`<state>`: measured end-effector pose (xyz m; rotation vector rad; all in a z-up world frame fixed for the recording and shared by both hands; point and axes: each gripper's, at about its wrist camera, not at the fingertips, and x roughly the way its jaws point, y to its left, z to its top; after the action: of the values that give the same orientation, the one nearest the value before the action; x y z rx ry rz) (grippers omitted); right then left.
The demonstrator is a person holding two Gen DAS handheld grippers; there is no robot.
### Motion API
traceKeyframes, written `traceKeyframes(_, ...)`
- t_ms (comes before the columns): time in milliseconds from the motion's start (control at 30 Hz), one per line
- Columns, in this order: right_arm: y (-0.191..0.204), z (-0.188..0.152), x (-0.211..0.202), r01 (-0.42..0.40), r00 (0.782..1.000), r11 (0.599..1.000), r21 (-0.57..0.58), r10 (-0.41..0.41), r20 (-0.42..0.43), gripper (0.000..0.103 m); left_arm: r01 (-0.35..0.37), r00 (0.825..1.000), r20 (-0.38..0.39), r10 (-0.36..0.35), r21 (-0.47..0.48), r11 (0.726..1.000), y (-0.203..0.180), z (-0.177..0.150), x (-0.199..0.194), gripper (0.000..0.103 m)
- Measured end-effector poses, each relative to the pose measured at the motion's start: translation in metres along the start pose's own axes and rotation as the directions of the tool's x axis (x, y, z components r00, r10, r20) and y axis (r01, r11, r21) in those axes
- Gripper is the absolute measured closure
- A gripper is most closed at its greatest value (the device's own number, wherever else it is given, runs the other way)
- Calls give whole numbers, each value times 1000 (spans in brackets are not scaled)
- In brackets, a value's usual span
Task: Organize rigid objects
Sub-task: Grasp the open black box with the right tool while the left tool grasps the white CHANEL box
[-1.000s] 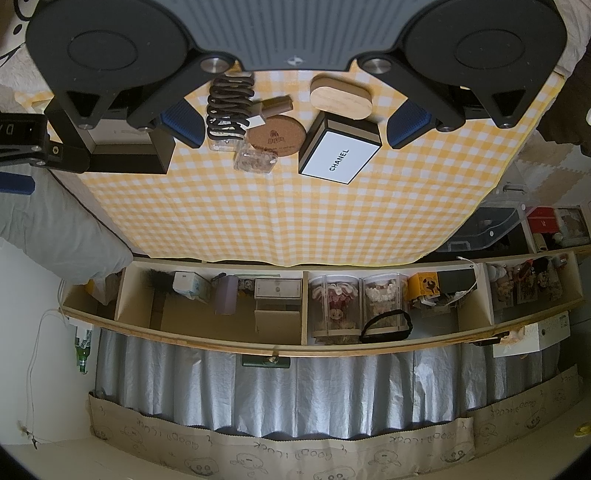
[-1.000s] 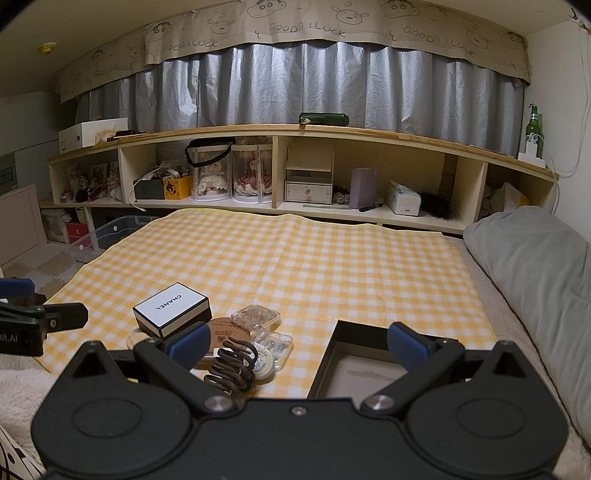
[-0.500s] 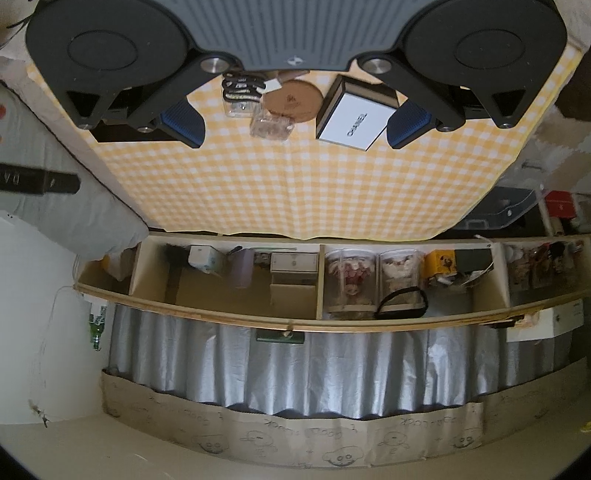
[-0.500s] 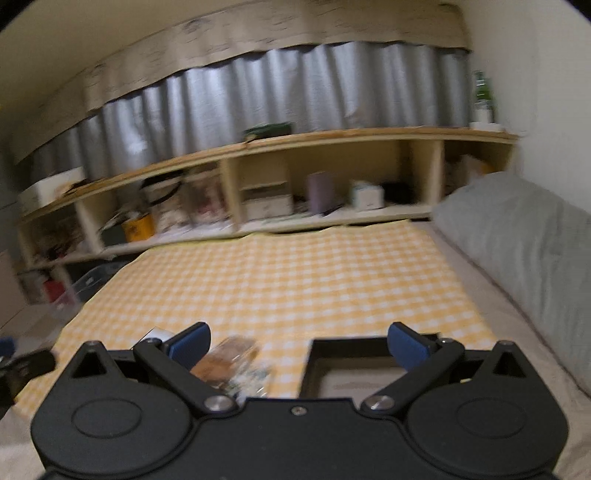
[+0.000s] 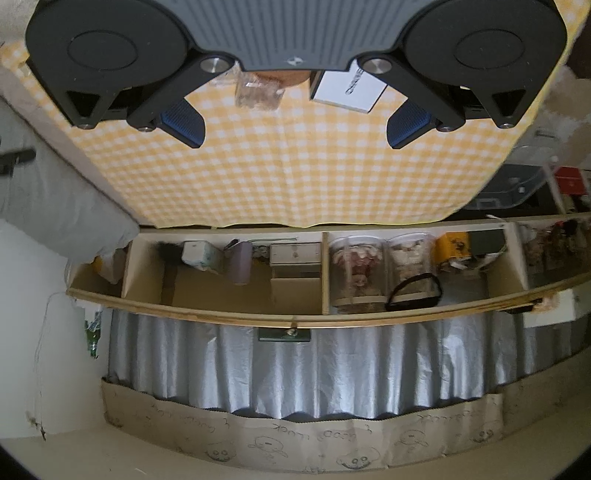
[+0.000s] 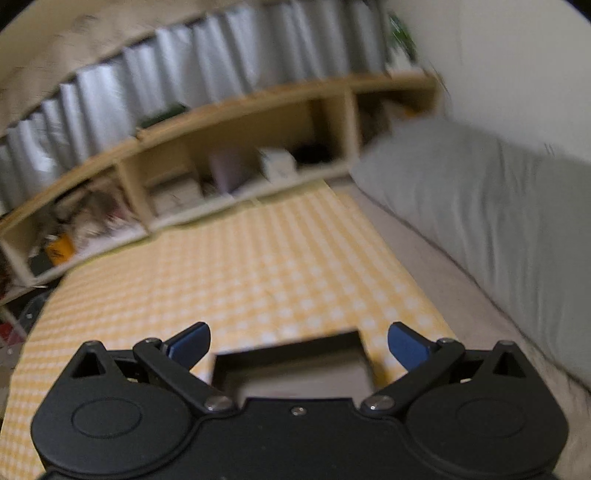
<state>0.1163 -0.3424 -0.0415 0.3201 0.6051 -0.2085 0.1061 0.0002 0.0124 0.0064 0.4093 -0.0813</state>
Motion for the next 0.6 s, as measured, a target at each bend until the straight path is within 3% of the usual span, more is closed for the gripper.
traceKeyframes(133, -26, -1, 30, 108, 988, 993, 40, -103, -111, 0, 13, 1000, -25, -13, 20, 1000, 5, 6, 30, 0)
traceKeyframes(233, -34, -4, 44, 144, 975, 989, 26, -137, -177, 4, 19, 997, -70, -17, 34, 999, 10, 4, 56, 0)
traceKeyframes(367, -34, -10, 61, 153, 949, 988, 16, -143, -283, 44, 38, 991, -131, -36, 16, 999, 23, -4, 89, 0)
traceKeyframes(433, -31, -14, 70, 130, 936, 992, -7, -125, -329, 55, 45, 987, -157, -41, 17, 999, 31, -8, 103, 0)
traceKeyframes(600, -27, -19, 89, 109, 914, 992, -65, -126, -386, 67, 49, 972, -231, -35, 55, 997, 51, -22, 131, 0)
